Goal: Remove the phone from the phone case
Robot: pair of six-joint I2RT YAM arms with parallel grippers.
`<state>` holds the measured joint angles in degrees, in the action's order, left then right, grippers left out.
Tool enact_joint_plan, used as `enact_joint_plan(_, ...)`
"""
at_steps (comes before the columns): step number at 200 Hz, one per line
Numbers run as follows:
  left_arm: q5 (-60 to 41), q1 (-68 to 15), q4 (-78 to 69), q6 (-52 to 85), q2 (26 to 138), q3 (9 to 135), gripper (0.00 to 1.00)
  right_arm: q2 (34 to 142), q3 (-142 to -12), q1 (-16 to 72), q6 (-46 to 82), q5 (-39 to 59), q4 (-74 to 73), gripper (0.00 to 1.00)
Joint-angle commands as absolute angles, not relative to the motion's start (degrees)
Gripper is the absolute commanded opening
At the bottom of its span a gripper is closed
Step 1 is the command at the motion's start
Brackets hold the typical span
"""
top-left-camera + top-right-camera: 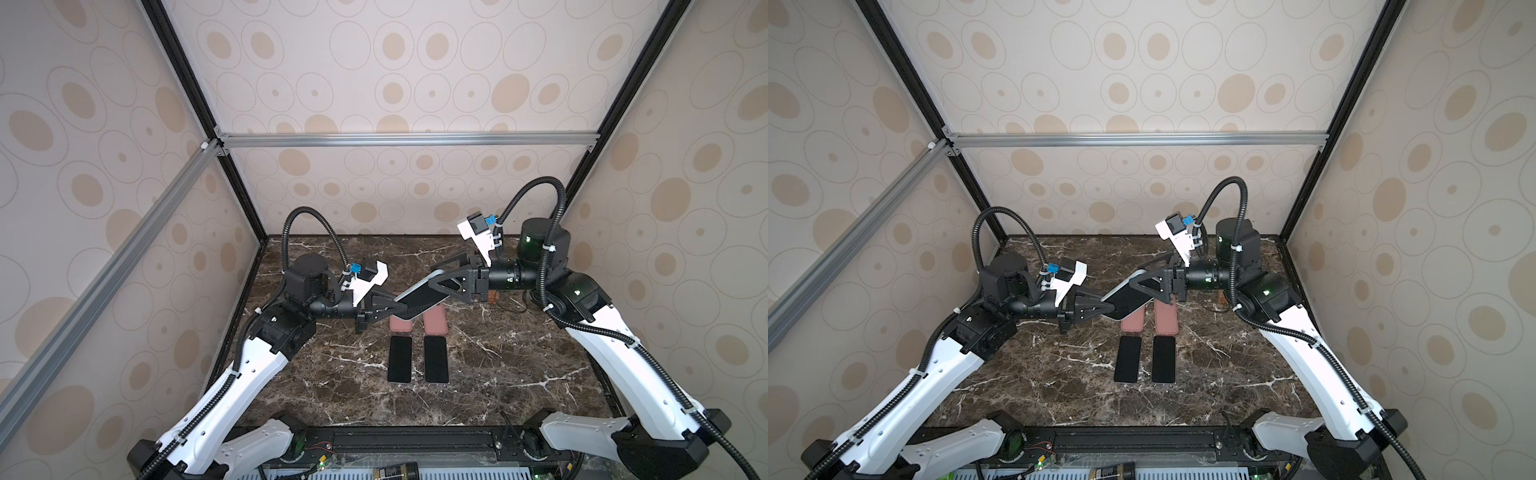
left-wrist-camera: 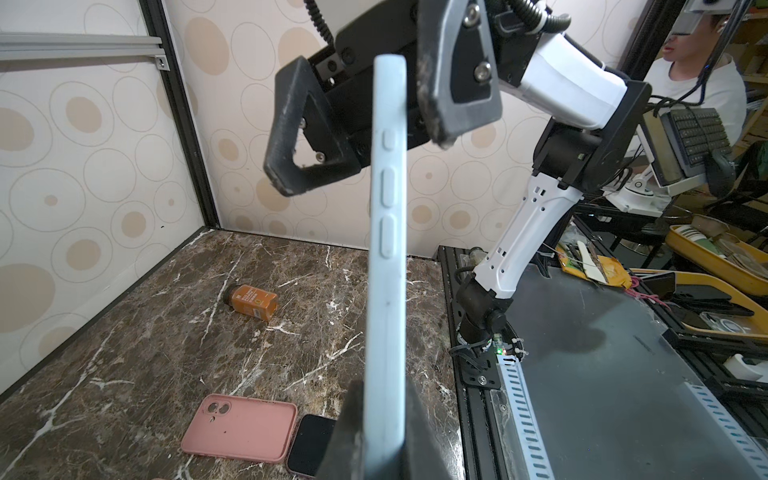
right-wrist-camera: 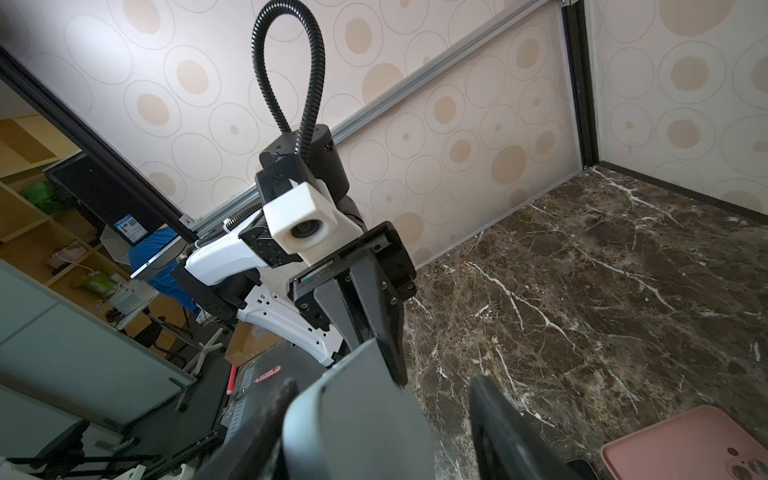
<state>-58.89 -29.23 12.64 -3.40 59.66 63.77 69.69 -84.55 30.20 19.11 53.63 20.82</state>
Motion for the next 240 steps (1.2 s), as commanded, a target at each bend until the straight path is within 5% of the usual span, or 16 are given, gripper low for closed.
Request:
enact_joint_plan(1, -60.25, -28.89, 9.45, -5.62, 58.28, 64.25, 0.00, 69.38, -83.57, 30.02, 24.32, 55.70, 13.66, 0.66)
enact_joint_plan(46, -60.01, -28.95, 8.12, -4.95, 57.77, 63.73, 0.00, 69.87, -83.03, 30.04, 25.84, 56.40, 13.22, 0.60)
enact_joint_plan(113, -60.77, -28.93, 4.01, -1.19, 57.66, 62.41, 0.00, 70.11, -82.06, 30.00, 25.40, 56.73, 13.53, 0.68)
enact_joint_plan(240, -55.88, -28.93, 3.16, -2.04, 57.88, 62.96, 0.00, 70.66, -78.12, 30.09, 34.85, 56.29, 8.45, 0.35)
